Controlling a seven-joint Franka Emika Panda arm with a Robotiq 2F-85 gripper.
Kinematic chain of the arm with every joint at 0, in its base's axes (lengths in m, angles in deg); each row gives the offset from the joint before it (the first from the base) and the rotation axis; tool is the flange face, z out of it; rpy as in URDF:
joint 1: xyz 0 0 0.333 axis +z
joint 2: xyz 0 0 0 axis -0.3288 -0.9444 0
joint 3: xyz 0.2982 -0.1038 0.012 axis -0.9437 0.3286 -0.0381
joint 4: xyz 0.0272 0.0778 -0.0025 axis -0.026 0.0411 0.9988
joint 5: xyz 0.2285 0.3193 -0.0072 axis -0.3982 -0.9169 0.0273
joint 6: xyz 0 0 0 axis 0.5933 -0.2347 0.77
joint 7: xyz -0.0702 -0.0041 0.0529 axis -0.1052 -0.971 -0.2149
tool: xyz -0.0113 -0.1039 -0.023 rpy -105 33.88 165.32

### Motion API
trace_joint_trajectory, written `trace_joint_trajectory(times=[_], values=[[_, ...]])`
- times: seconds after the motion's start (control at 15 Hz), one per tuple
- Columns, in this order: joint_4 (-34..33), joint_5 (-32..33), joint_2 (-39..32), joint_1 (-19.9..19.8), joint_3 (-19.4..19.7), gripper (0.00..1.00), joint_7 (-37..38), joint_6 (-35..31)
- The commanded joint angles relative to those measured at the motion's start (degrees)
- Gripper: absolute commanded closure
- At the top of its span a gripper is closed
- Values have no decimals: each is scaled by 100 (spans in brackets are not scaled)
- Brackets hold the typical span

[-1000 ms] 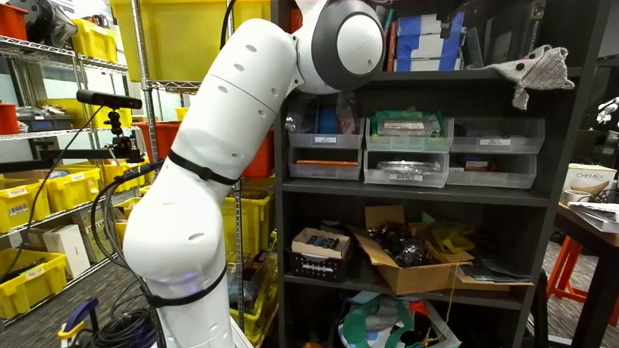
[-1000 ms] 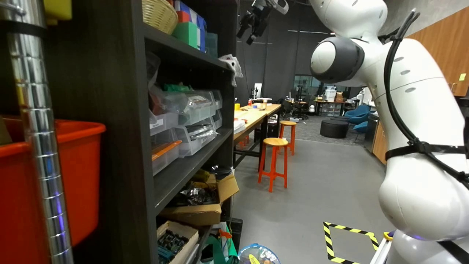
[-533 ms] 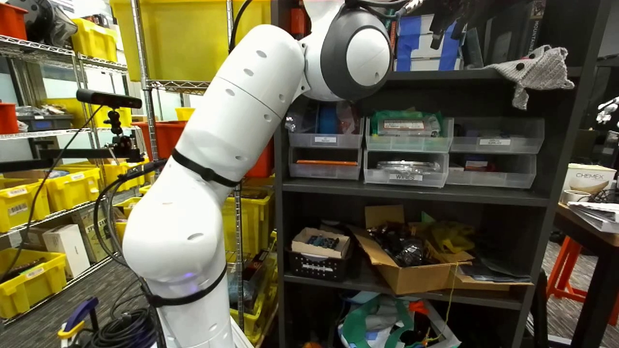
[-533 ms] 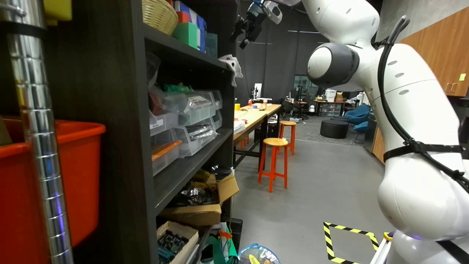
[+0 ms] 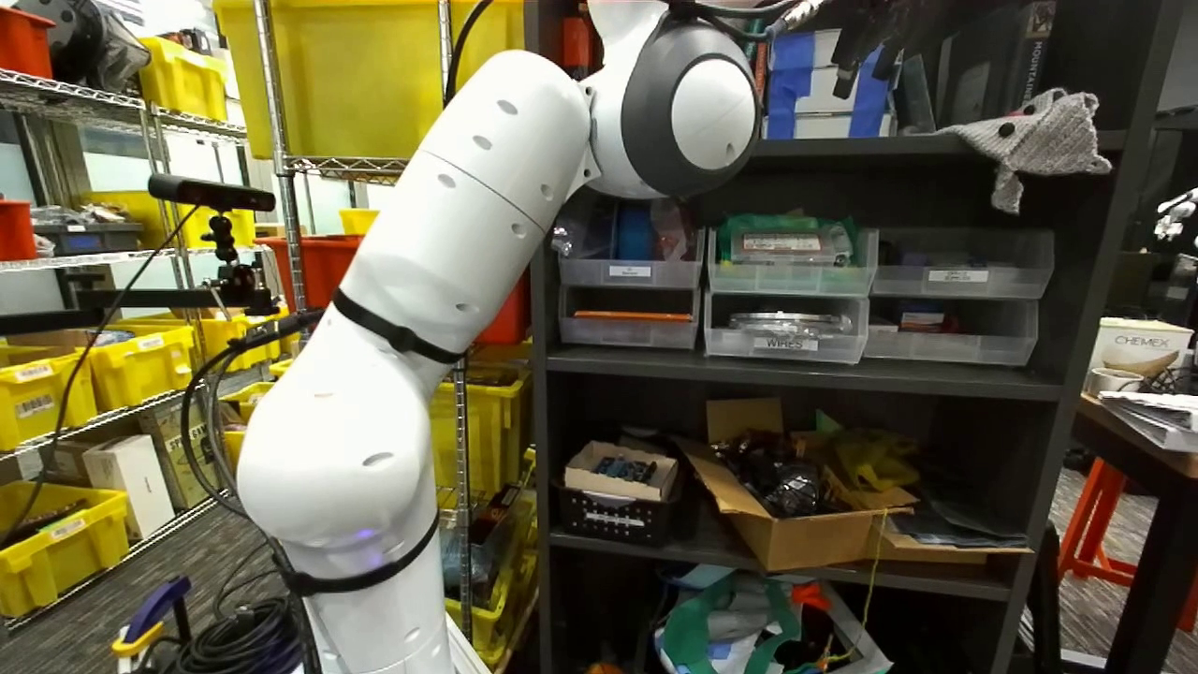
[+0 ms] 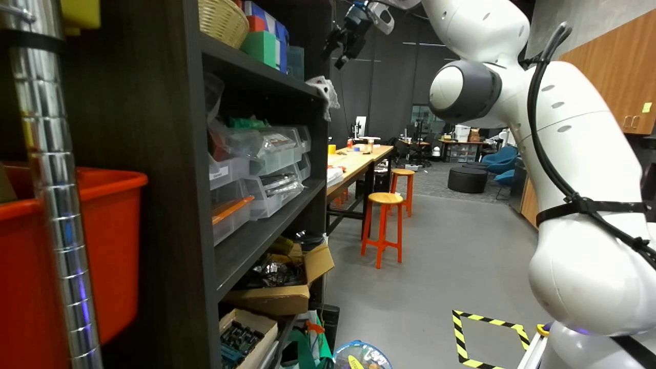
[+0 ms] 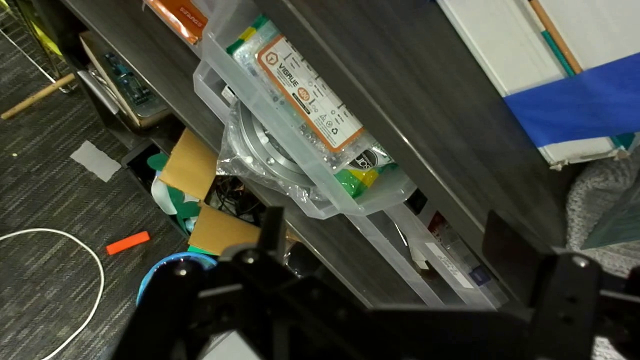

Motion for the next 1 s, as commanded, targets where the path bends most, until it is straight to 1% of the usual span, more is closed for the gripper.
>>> trace_joint_trajectory(times=[0.0, 0.13, 0.27, 0.6, 0.73, 0.93], values=[[104, 28, 60, -24, -44, 0, -21, -35], [-86, 80, -93, 10, -21, 0, -164, -40], [-122, 154, -174, 19, 6, 0, -415, -239], [-155, 284, -464, 2, -3, 0, -1182, -1059], [-130, 305, -572, 1, -17, 0, -1459, -1257], [-94, 317, -707, -6, -30, 0, -1776, -1352]])
